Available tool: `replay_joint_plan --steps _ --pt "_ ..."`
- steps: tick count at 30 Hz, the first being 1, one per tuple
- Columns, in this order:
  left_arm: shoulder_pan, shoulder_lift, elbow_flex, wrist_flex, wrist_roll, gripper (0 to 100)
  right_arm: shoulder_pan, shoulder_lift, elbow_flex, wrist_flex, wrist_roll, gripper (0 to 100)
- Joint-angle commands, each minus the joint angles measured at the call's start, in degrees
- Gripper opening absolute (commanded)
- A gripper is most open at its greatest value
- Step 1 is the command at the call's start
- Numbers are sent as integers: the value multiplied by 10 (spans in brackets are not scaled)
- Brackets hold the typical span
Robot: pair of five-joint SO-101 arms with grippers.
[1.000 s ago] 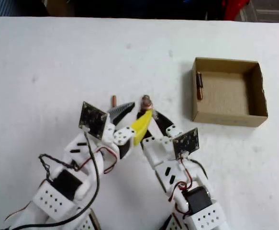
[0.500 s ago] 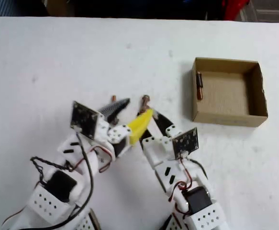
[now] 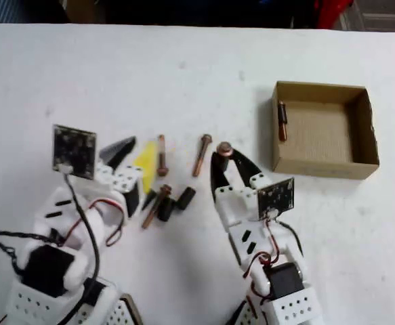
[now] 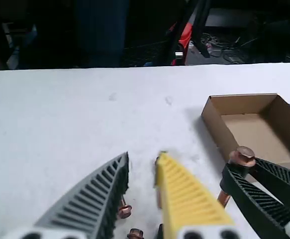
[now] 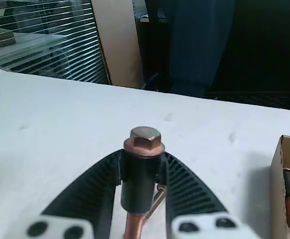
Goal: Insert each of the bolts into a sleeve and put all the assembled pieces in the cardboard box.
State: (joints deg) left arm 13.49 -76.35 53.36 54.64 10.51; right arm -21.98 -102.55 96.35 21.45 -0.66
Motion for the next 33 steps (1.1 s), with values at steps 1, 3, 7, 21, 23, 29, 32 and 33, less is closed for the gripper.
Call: replay_joint_plan --steps 1,3,7,21,23,29,32,33 --pt "-35 -14 -42 28 -8 36 8 -6 4 -1 -2 17" --pt "-46 -26 -45 48 -8 49 8 -6 4 7 -2 17" --pt "-50 -95 -42 79 -10 21 10 -6 4 7 -2 17" --pt "-150 -173 -40 215 -45 24 10 -6 4 10 -2 17" --pt "-158 -174 -40 229 -45 24 10 -6 4 10 -2 17" --pt "-159 -175 -41 245 -48 24 10 -6 4 19 -2 17" --pt "-159 -203 -41 244 -49 24 10 -6 4 25 -2 17" --pt "-159 -218 -41 243 -50 24 10 -6 4 25 -2 17"
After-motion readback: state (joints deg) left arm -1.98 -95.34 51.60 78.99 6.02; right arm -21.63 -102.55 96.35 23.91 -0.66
